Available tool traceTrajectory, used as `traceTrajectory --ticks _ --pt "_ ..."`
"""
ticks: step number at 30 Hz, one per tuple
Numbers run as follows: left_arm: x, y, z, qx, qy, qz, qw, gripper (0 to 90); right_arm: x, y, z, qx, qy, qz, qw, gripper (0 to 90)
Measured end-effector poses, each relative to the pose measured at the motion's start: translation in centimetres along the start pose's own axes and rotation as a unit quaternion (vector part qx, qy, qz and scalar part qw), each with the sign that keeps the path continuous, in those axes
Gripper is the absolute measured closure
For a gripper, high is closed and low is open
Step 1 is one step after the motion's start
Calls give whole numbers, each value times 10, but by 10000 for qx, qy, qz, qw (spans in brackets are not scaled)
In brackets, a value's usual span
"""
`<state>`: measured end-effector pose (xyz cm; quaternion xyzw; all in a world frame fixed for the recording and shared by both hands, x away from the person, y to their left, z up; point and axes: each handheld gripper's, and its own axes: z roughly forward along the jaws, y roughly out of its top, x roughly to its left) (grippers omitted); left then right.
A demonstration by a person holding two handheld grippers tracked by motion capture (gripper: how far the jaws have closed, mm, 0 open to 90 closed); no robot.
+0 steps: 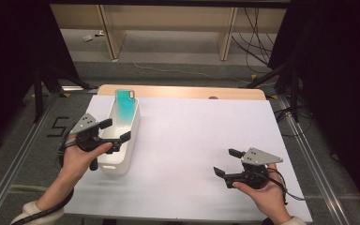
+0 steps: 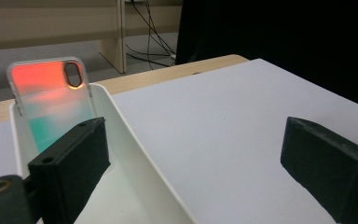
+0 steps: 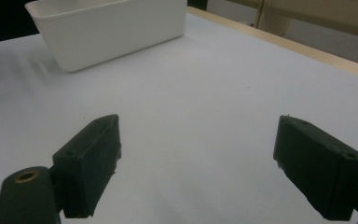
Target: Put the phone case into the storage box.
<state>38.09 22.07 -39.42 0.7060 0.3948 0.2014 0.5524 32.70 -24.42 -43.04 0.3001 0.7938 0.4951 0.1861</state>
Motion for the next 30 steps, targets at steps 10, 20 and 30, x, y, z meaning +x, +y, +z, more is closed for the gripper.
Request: traceTrajectory --ticks 10,20,30 --pt "-18 -10 0 9 -226 100 9997 70 0 0 1 -8 -9 -14 10000 161" --pt "-31 -20 -3 -5 -512 287 9983 62 1 0 0 -46 6 -9 10000 161" --pt "-38 -32 -8 27 -587 453 9972 59 1 1 -2 73 -26 -24 10000 161"
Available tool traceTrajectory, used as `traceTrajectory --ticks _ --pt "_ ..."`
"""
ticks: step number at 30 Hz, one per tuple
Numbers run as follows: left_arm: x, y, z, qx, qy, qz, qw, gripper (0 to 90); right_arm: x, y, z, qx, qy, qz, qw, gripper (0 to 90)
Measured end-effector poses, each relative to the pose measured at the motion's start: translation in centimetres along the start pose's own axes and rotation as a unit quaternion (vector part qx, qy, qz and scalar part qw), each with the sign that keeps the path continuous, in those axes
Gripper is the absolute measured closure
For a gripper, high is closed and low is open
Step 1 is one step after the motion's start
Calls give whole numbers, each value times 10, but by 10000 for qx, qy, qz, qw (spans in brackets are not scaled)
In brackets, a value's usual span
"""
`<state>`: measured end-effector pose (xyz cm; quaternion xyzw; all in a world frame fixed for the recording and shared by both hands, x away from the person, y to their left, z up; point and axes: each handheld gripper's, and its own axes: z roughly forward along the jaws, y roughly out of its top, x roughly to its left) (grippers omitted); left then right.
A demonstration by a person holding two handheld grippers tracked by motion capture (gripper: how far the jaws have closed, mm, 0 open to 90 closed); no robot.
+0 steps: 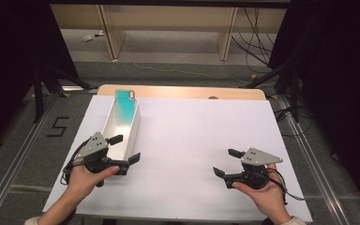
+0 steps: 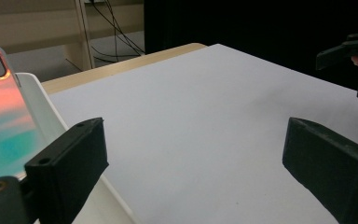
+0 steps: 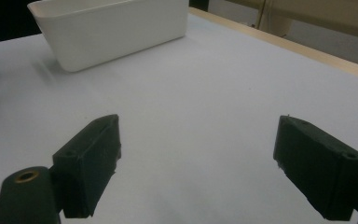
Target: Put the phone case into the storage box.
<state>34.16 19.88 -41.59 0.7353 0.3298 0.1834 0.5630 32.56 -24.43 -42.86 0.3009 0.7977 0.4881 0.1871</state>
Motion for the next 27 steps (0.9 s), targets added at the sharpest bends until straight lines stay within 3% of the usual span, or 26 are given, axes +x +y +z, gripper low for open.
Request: traceTrajectory --ticks 2,4,6,9,21,27 --pt "-2 -2 -1 17 11 27 10000 59 0 -1 3 -134 18 -4 9999 160" --pt "-3 -4 -1 16 -6 55 10000 59 0 0 0 14 22 23 10000 160" --pt "-4 -6 -2 22 -4 82 10000 58 0 0 2 -77 72 -1 9999 160" --pt "-6 -9 -2 41 -7 120 9999 60 0 0 0 -1 4 -1 10000 160" --pt "-6 -12 0 -5 12 22 10000 62 -1 -1 1 -105 37 4 9999 160" --pt "-7 -13 0 -27 15 72 10000 62 -2 -1 1 -121 -4 -37 9999 160"
